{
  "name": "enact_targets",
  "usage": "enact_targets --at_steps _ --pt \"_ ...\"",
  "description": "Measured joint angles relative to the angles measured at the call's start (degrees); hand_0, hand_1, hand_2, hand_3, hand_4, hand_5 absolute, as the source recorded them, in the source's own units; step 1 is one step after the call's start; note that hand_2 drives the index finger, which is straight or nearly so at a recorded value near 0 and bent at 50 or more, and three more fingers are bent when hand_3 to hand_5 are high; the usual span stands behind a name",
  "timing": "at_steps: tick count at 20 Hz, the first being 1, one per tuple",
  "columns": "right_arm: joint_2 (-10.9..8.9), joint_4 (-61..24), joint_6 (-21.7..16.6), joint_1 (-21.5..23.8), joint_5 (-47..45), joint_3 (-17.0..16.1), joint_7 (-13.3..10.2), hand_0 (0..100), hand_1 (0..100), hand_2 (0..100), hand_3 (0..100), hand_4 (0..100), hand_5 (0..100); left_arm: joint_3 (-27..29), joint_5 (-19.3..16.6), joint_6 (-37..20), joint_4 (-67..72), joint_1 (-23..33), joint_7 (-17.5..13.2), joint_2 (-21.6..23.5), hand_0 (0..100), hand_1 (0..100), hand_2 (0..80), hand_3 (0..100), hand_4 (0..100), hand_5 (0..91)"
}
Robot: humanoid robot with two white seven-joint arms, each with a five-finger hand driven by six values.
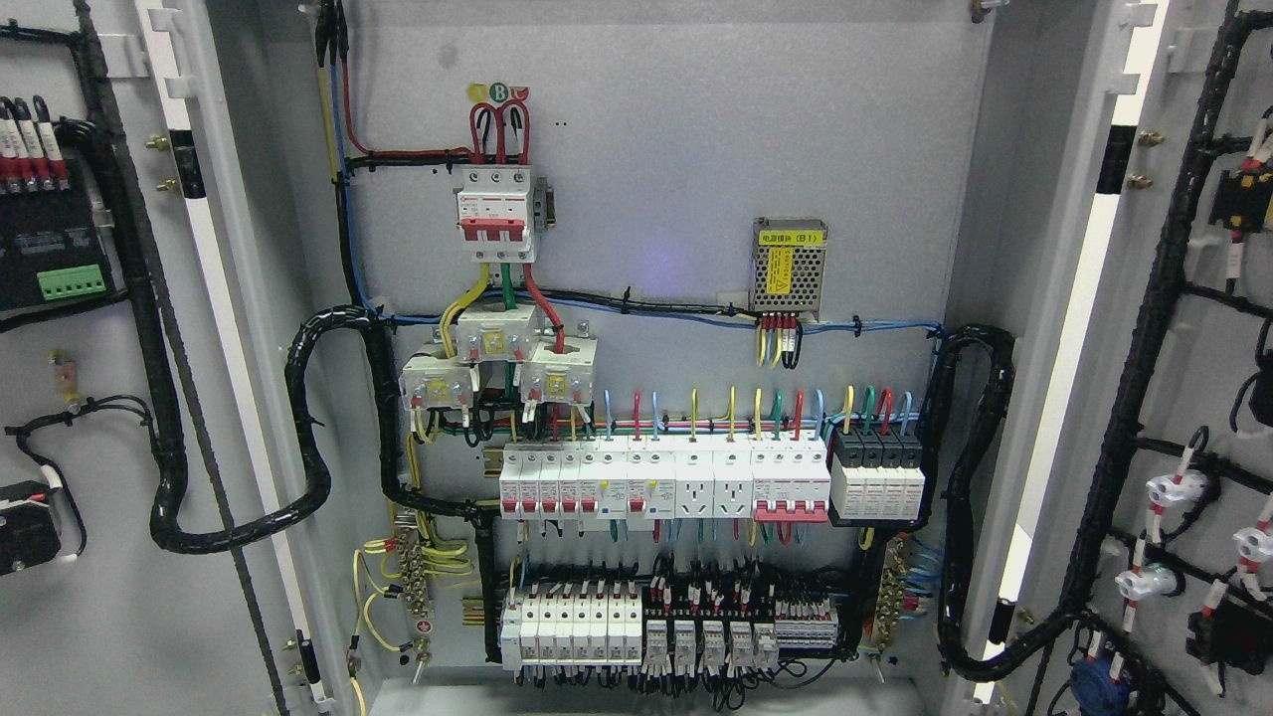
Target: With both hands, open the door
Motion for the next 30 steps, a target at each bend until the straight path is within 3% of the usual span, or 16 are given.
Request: enact_targets --at_steps 8,19,25,30 --pt "-0.78 0.3 0.2 -2.1 0.9 8.6 0.1 12 39 0 0 0 0 -7.0 -7.9 5.7 -7.4 8.1 0.4 -7.4 12 39 0.0 0 0 0.0" --pt "0.24 8.7 0.3 -2.2 8.0 27.2 0.0 12 39 0 0 0 0 -14.6 -12.2 28.2 -11.0 18.9 1.8 -10.0 12 39 0.0 0 0 0.0" --pt "1.21 16.5 0.3 0.9 9.3 34.9 -0.1 12 39 0 0 0 0 -16.4 -14.0 30.9 -11.1 28.1 1.4 -8.7 12 39 0.0 0 0 0.0" --pt "1.81 24.2 0.3 4.1 9.8 39.1 -0.2 12 39 0 0 0 0 -17.4 -17.3 31.3 -8.4 34.2 1.3 -7.7 12 39 0.0 0 0 0.0"
